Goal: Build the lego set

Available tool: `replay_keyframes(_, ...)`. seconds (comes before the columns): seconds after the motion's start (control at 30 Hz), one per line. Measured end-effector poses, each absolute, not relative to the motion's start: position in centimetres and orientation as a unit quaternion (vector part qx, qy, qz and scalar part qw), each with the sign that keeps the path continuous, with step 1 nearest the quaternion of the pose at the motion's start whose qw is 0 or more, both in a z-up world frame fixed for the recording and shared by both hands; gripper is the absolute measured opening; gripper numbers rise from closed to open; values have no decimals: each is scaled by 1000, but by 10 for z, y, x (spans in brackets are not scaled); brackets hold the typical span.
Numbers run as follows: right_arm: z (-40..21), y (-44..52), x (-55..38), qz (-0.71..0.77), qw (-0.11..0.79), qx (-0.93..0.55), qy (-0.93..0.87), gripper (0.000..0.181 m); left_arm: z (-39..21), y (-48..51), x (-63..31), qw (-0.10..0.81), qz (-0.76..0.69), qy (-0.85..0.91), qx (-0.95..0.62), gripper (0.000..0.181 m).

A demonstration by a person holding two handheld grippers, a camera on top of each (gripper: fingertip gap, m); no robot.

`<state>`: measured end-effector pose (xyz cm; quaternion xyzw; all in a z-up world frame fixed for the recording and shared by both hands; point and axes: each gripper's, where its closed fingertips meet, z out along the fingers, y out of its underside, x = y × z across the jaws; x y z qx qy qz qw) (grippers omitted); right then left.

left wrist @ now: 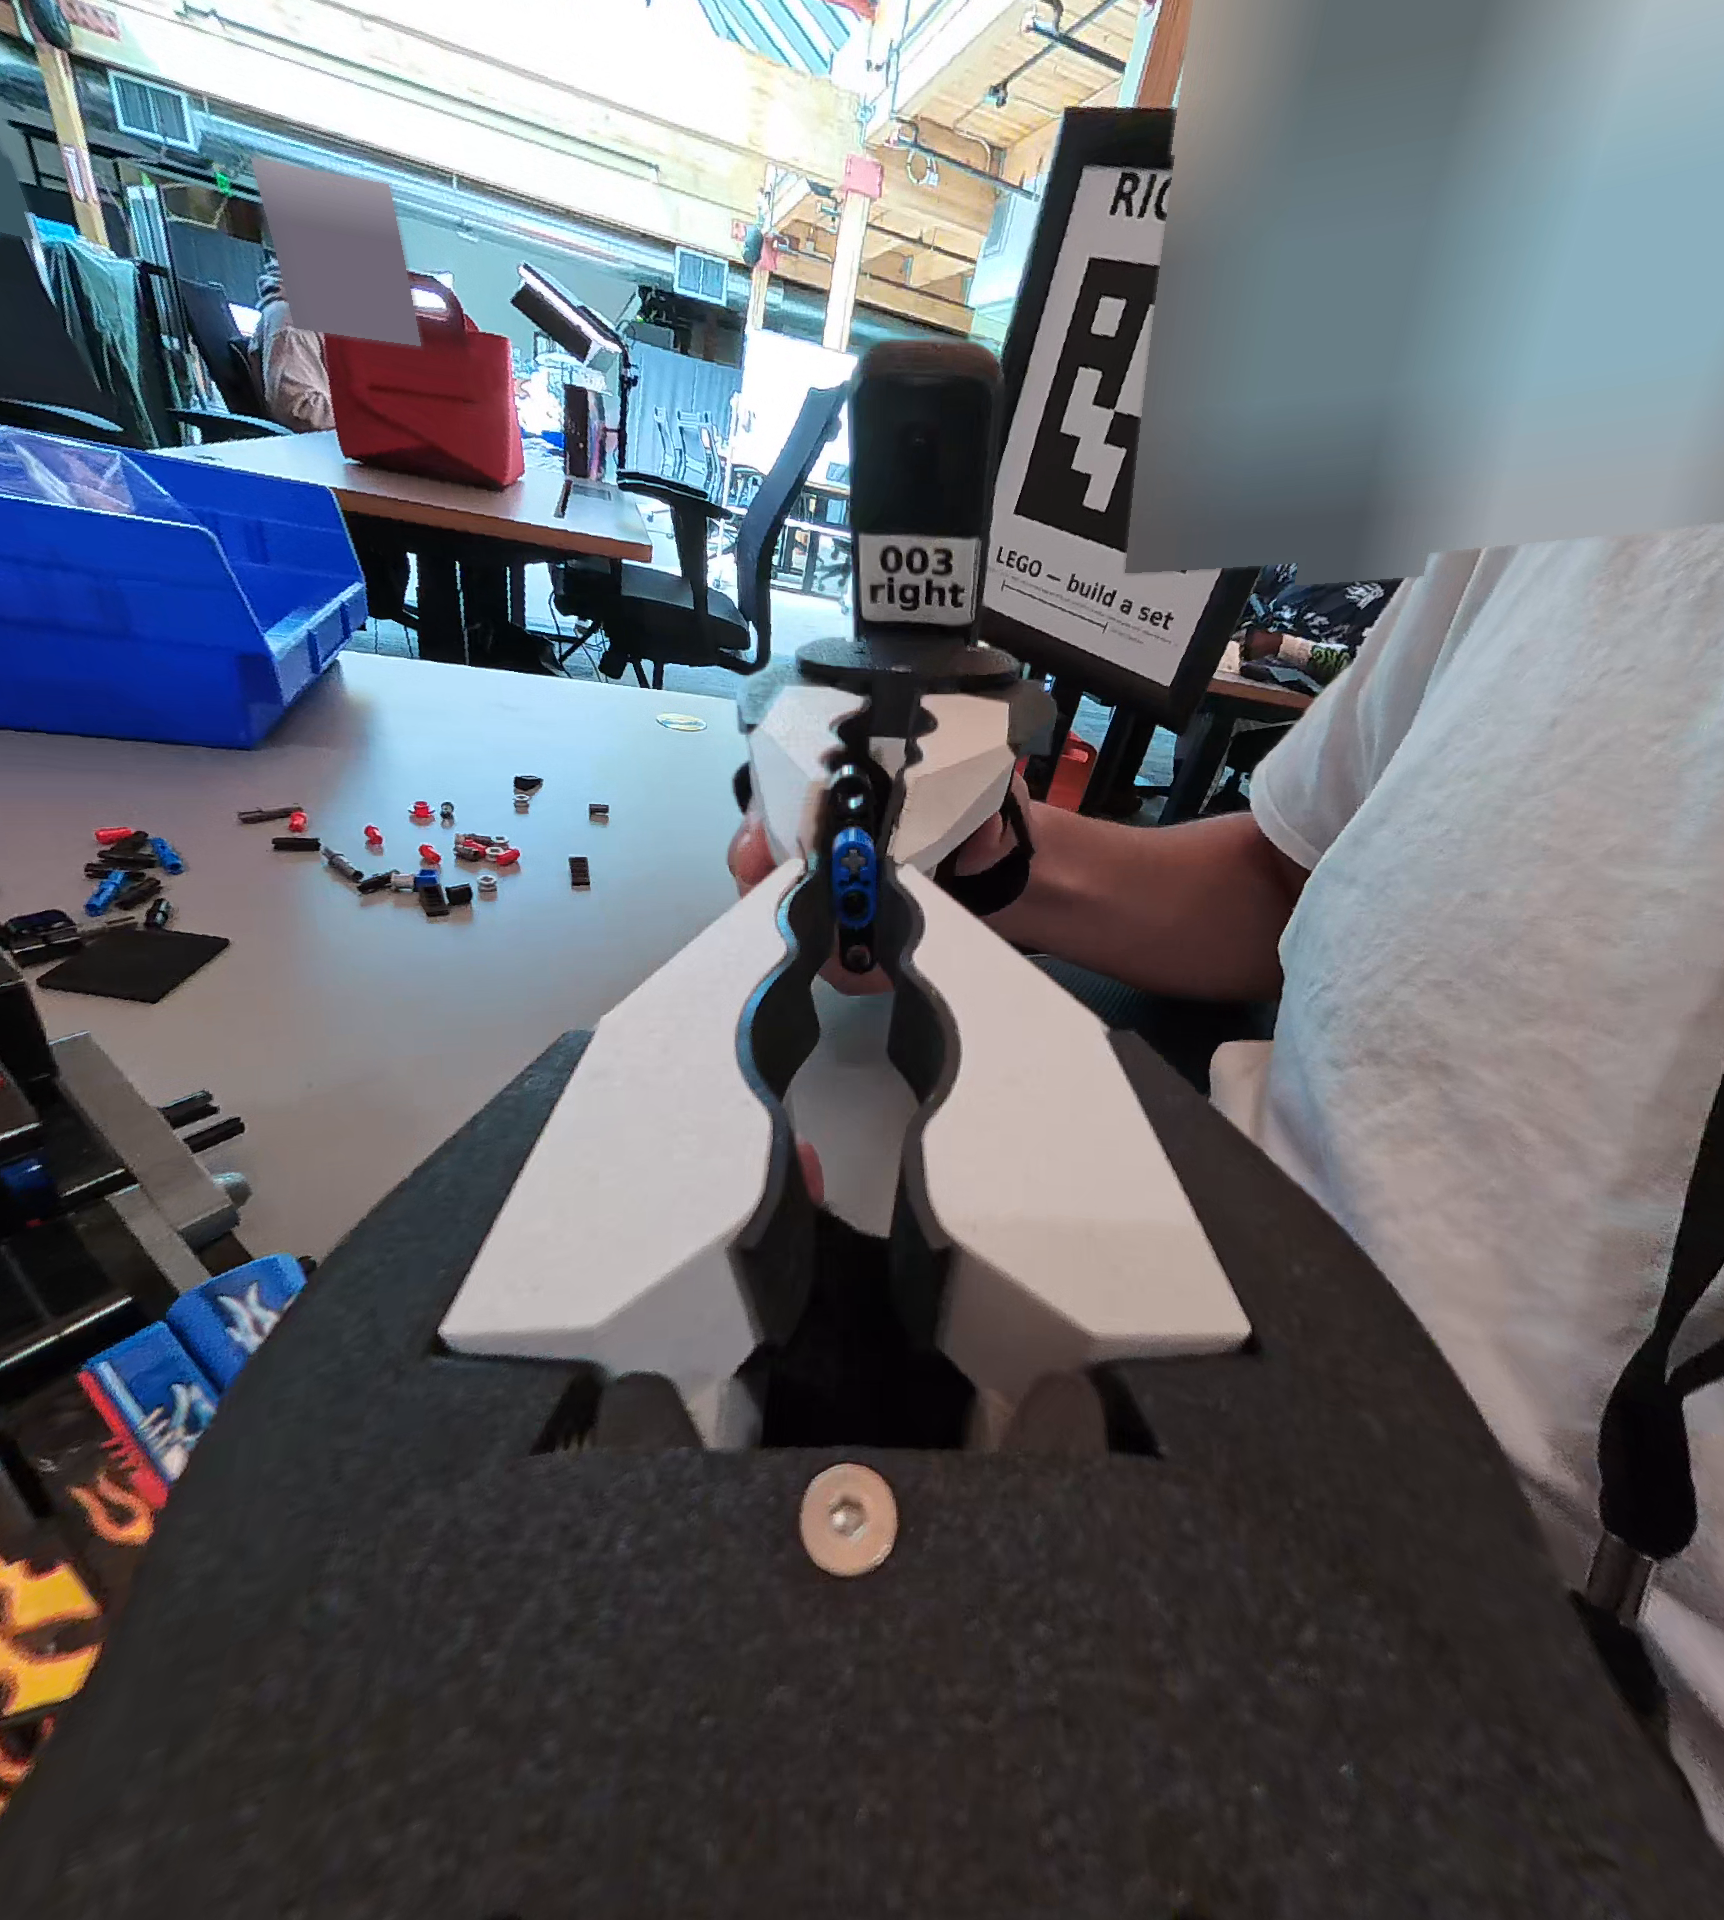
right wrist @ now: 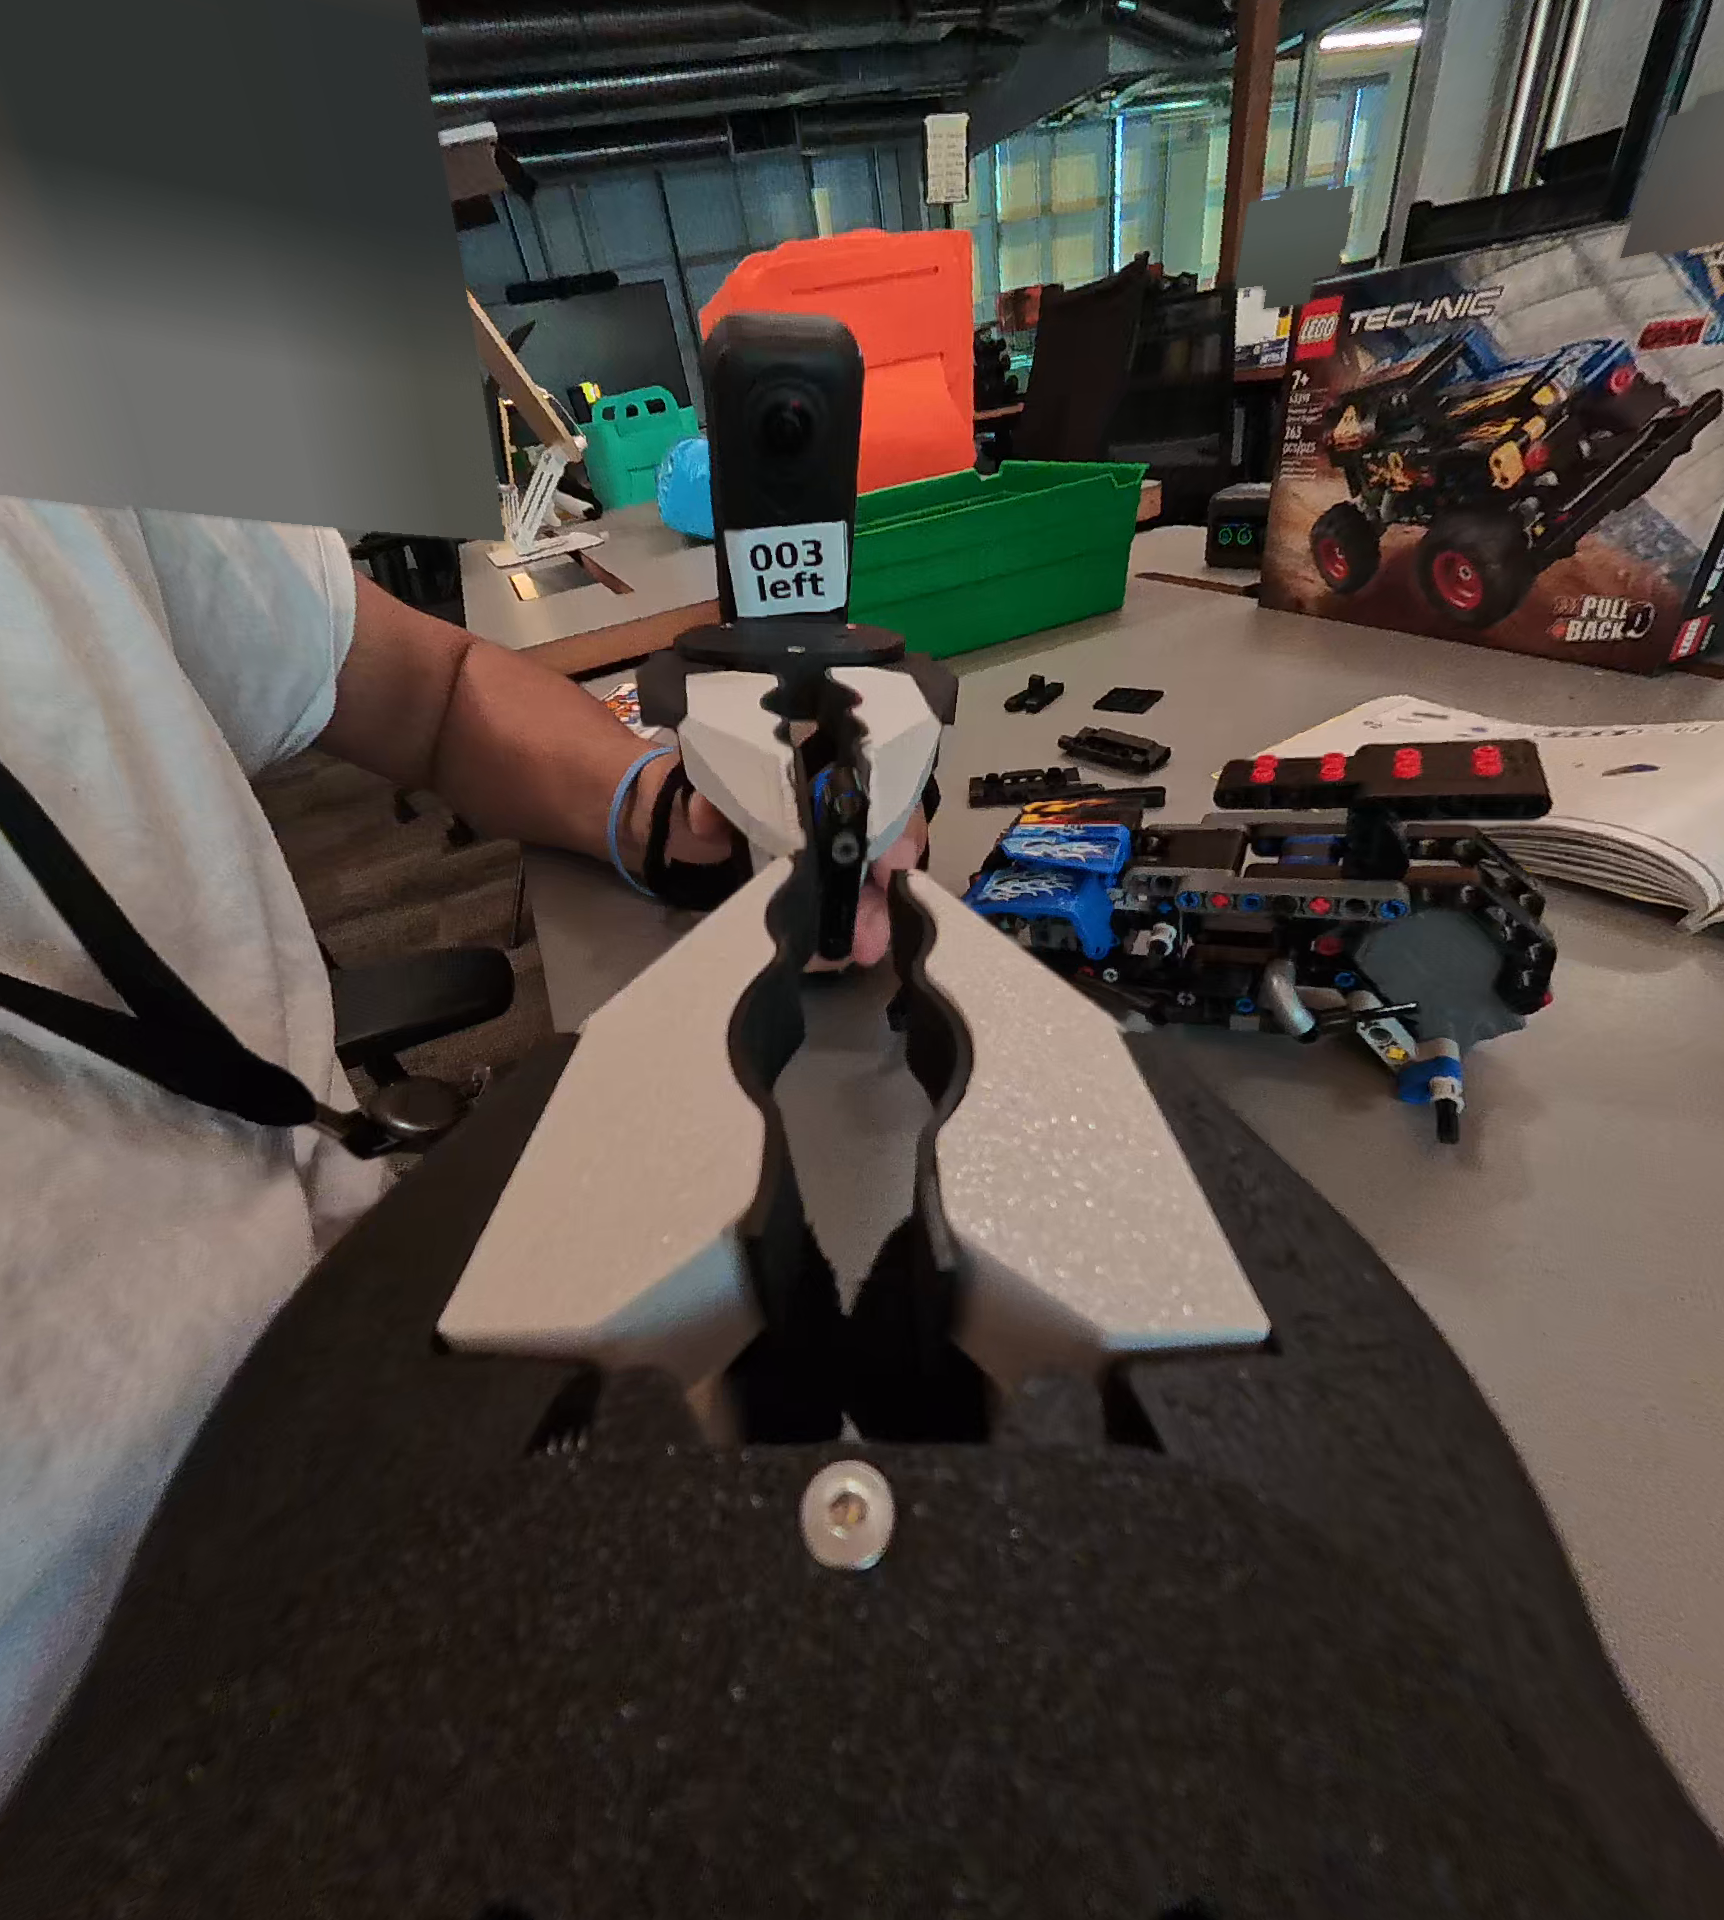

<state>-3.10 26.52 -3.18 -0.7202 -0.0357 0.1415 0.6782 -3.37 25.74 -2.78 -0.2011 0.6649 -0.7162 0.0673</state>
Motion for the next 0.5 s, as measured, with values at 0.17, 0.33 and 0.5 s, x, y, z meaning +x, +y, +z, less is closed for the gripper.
replay_keyframes(0.17, -32, 263, -36, 163, 694, -700, -33, 8, -29, 255, -37, 72, -713, 671, -192, 6)
replay_keyframes(0.33, -28, 262, -42, 175, 709, -681, -40, 6, -26, 253, -43, 68, -721, 667, -178, 6)
replay_keyframes(0.5, -27, 259, -51, 186, 710, -676, -58, 6, -25, 251, -52, 77, -719, 672, -160, 6)
